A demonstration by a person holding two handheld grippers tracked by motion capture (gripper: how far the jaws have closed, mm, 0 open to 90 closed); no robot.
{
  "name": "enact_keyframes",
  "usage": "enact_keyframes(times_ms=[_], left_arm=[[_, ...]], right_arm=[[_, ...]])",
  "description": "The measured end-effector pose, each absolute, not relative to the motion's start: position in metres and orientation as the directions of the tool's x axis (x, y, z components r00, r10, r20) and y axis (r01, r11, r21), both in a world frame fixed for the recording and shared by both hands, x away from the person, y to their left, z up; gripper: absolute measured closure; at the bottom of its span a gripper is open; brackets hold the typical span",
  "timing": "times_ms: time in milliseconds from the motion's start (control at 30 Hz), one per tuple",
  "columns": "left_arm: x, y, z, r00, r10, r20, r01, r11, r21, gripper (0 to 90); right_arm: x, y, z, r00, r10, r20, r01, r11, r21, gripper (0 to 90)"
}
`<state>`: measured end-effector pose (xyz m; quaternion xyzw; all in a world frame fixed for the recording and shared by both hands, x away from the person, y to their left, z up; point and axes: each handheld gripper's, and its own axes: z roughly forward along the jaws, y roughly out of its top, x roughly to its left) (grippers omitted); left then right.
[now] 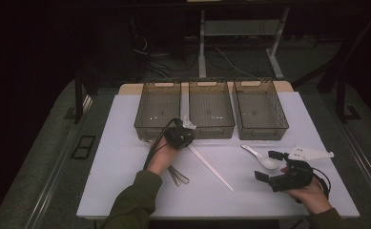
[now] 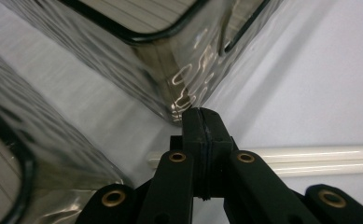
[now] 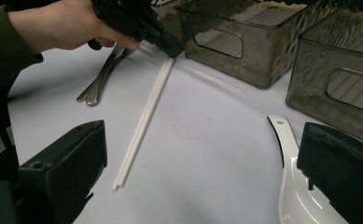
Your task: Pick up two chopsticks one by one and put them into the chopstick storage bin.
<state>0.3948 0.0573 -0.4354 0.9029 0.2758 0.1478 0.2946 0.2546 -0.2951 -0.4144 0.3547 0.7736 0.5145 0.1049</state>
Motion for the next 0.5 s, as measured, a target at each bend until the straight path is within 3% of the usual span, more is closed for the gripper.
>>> enact_keyframes(times_ms=[500], left_arm=[[0.3881, 0.0614, -0.4354, 0.801, 0.591, 0.094, 0.444, -0.692, 0.569, 89.0]], right_arm=[[0.2546, -0.2956, -0.4144, -0.725, 0.658, 0.204, 0.441, 0.217, 0.871, 1.5]])
